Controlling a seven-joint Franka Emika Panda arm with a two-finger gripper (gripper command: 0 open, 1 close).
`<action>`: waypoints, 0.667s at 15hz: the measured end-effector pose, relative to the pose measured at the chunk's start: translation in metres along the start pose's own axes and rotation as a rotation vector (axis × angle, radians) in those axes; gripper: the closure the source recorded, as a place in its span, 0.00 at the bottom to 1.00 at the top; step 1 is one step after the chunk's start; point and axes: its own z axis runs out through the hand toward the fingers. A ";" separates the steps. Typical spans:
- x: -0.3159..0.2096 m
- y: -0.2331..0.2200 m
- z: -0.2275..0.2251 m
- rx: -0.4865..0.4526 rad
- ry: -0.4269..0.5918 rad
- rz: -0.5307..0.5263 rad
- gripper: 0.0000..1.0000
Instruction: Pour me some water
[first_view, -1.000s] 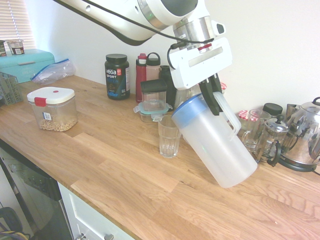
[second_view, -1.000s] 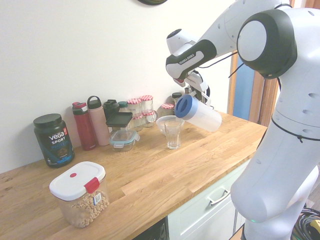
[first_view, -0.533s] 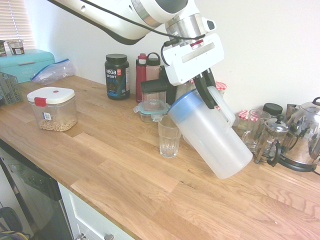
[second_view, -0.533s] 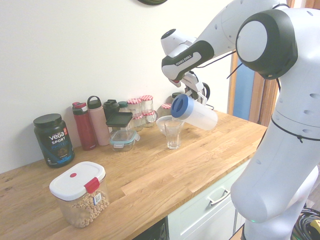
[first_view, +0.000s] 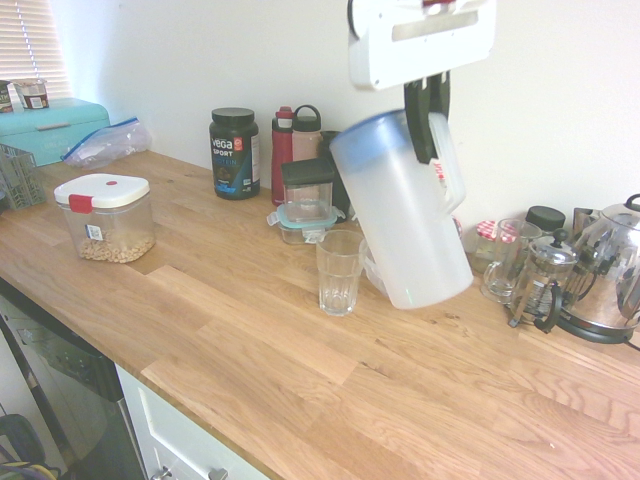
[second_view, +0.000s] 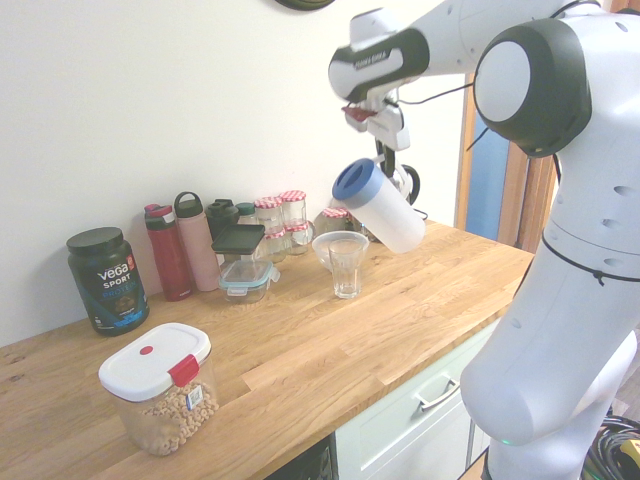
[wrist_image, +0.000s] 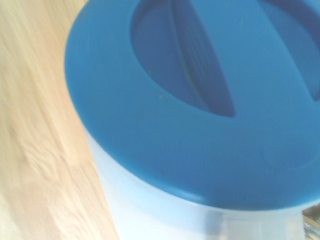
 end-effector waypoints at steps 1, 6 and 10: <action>-0.016 0.013 -0.010 0.058 0.037 0.025 1.00; -0.066 0.027 -0.013 0.280 0.127 0.230 1.00; -0.102 -0.033 -0.037 0.340 0.137 0.452 1.00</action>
